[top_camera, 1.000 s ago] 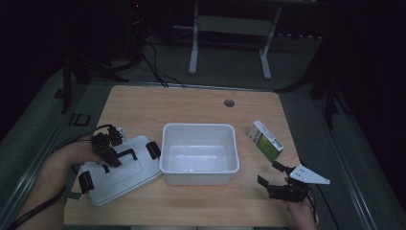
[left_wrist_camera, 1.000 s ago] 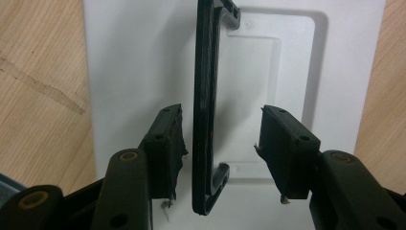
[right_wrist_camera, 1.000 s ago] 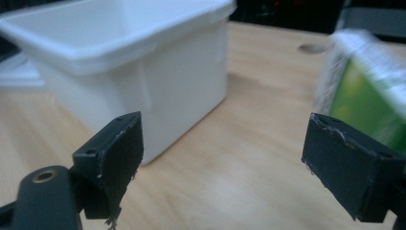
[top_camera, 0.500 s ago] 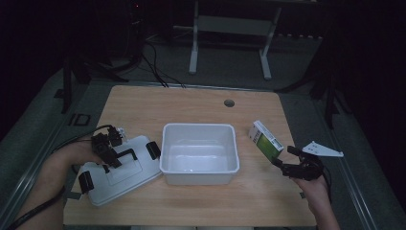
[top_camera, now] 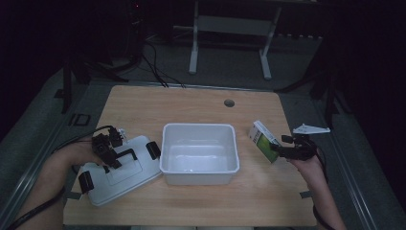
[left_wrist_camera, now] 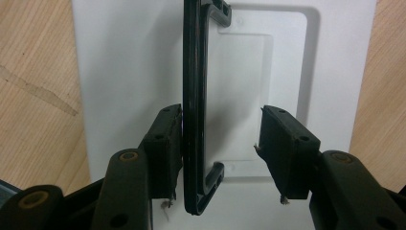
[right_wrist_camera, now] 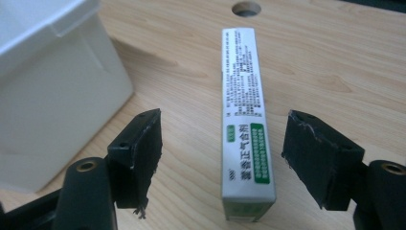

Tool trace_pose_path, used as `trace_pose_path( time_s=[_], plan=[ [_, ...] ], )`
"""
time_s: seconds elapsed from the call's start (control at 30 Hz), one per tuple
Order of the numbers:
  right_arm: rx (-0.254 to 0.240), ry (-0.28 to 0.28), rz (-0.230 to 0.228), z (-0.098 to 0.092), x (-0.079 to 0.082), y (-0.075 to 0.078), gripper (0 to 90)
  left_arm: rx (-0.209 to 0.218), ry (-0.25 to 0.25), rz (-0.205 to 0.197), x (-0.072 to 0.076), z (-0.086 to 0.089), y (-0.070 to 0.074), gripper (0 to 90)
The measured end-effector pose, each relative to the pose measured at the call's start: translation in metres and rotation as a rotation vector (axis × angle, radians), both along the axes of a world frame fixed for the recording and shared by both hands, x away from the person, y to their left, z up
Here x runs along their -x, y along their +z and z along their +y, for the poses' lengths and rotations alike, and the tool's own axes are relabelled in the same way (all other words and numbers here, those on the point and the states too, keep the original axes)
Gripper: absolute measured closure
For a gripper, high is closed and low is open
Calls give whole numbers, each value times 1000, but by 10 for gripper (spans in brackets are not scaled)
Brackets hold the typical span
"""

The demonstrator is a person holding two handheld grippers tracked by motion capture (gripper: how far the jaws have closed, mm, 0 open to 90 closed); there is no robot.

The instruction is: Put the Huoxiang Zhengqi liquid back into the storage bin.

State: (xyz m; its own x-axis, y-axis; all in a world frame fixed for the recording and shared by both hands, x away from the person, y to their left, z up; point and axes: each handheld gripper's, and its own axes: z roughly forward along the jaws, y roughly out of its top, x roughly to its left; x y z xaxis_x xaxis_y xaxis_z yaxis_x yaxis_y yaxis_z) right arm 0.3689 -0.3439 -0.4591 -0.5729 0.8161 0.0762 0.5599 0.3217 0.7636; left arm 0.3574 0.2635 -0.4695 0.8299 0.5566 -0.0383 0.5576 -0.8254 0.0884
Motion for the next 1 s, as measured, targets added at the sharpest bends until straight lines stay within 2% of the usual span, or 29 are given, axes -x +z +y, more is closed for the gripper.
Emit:
trace_pose_path(
  time_s=[0.1,0.13,0.17,0.2,0.3,0.37,0.43,0.53,0.63,0.7,0.8,1.0],
  plan=[
    [26,-13,34,2,-7,0,309,7,0,-2,0,0,1,506],
    [40,-19,63,3,-10,1,360,10,0,-1,0,0,1,506],
    [44,-13,74,3,-12,1,365,9,0,-1,0,0,1,506],
    [69,-14,78,5,-14,1,372,9,0,0,0,1,1,506],
    [105,-19,103,6,-20,3,329,6,1,2,1,1,1,506],
    [142,-25,120,8,-25,4,342,7,-1,1,1,1,1,506],
    [158,-33,131,8,-29,6,358,11,0,3,0,1,0,506],
    [168,-19,175,9,-35,6,396,13,-1,4,1,0,0,506],
    [193,7,208,12,-38,6,430,10,-4,5,0,0,0,506],
    [226,3,228,14,-41,5,448,7,-4,2,0,0,0,506],
    [248,6,264,15,-47,4,472,6,-5,1,0,0,1,506],
    [277,26,327,21,-55,4,516,1,-11,3,1,-1,0,506]
  ],
)
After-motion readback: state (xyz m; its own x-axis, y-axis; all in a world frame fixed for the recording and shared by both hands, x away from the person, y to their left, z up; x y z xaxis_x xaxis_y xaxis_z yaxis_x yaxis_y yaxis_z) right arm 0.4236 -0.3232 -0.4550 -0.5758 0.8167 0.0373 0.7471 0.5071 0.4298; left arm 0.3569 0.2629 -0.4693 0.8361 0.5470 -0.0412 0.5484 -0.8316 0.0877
